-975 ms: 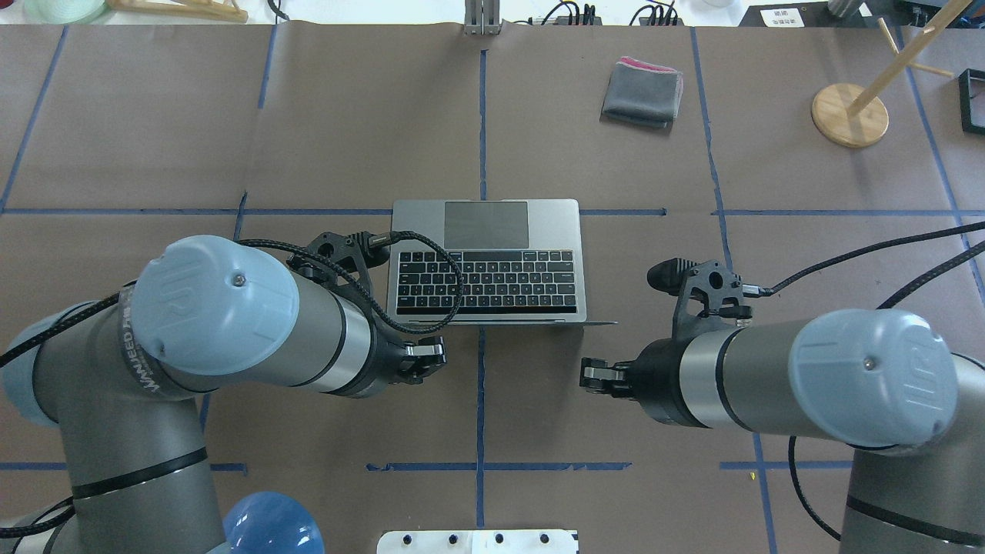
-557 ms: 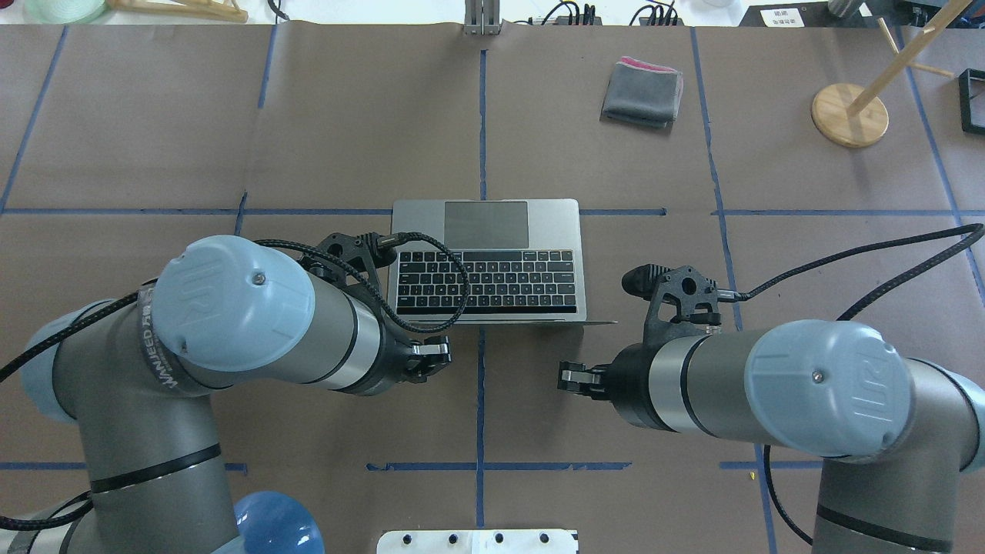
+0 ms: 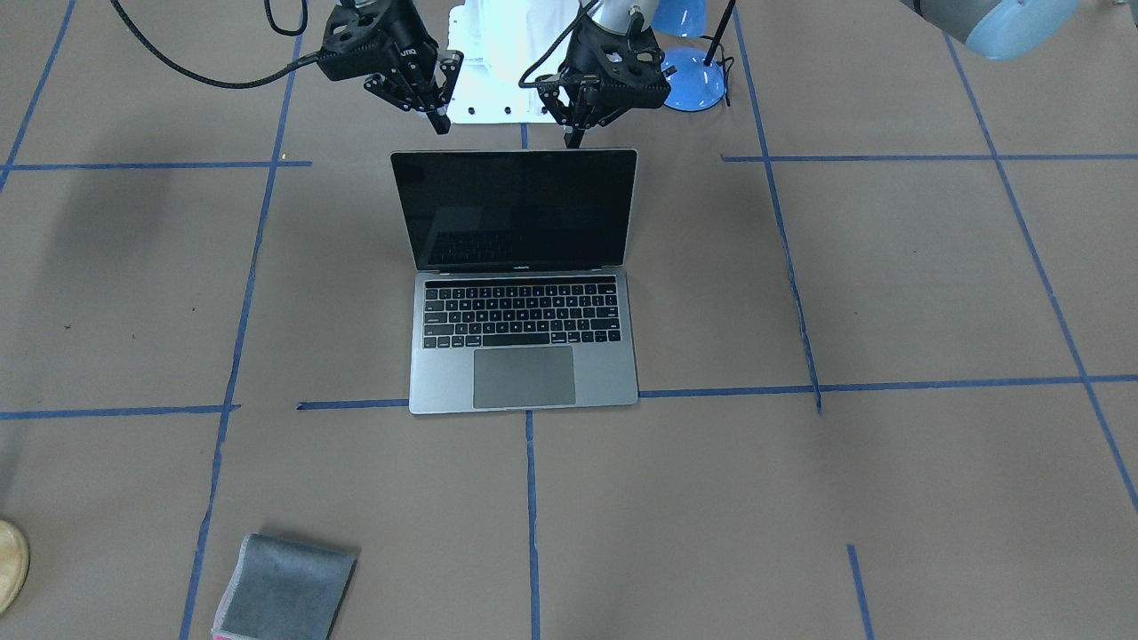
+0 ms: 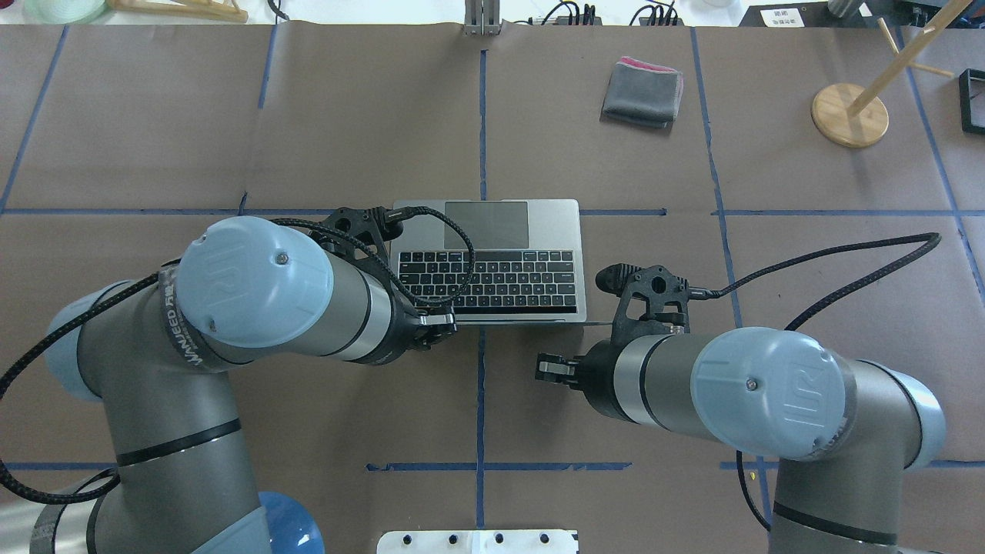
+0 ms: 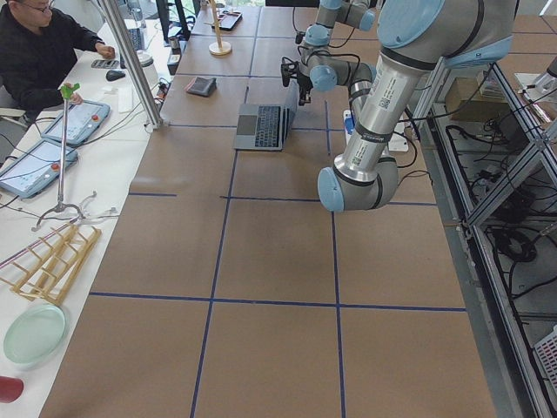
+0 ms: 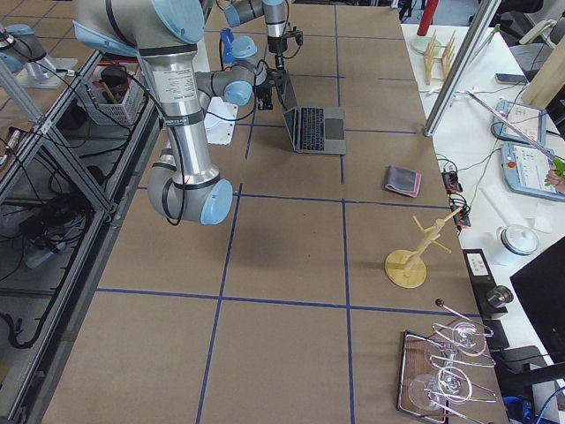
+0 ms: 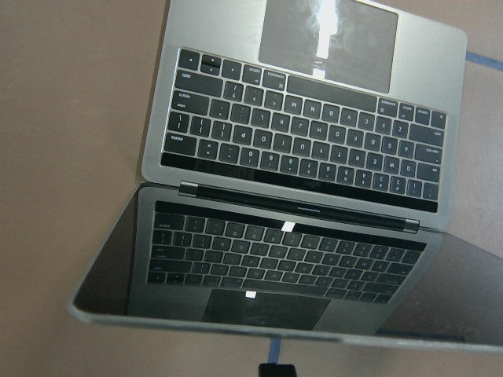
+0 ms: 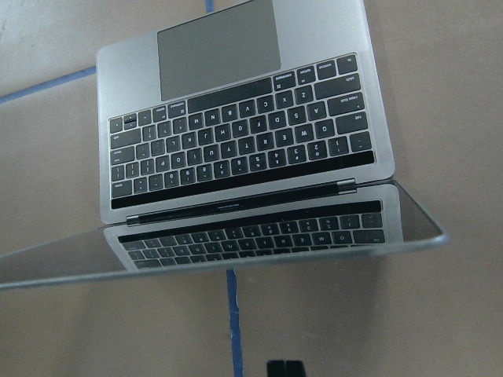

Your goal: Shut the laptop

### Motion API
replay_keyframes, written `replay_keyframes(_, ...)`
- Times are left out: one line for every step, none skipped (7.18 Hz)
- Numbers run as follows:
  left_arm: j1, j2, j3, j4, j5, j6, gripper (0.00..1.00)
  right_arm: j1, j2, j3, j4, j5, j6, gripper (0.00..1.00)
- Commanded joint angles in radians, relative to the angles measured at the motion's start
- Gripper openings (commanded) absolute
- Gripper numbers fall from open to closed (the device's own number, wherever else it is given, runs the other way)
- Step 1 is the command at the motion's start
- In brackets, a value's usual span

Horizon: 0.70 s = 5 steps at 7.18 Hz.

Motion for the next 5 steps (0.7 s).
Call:
replay_keyframes(-0.045, -0.006, 0.013, -0.002, 0.002, 0.027, 0.0, 0.043, 0.011, -0.026, 0.003, -0.01, -0.014, 0.0)
replay_keyframes(-0.062, -0.025, 0.035, -0.002, 0.002, 0.033, 0.0, 0.08, 0.048, -0.065, 0.003, -0.009, -0.024, 0.0)
replay_keyframes(-0.076, -0.049, 0.076, -0.007, 0.002, 0.037, 0.0, 0.109, 0.087, -0.123, 0.003, -0.006, -0.035, 0.0)
replay_keyframes(-0.101, -0.057, 0.107, -0.036, 0.002, 0.038, 0.0, 0.149, 0.118, -0.165, 0.003, -0.001, -0.063, 0.0)
replay_keyframes(-0.114, -0.062, 0.142, -0.067, 0.002, 0.038, 0.0, 0.18, 0.126, -0.19, 0.003, 0.002, -0.074, 0.0)
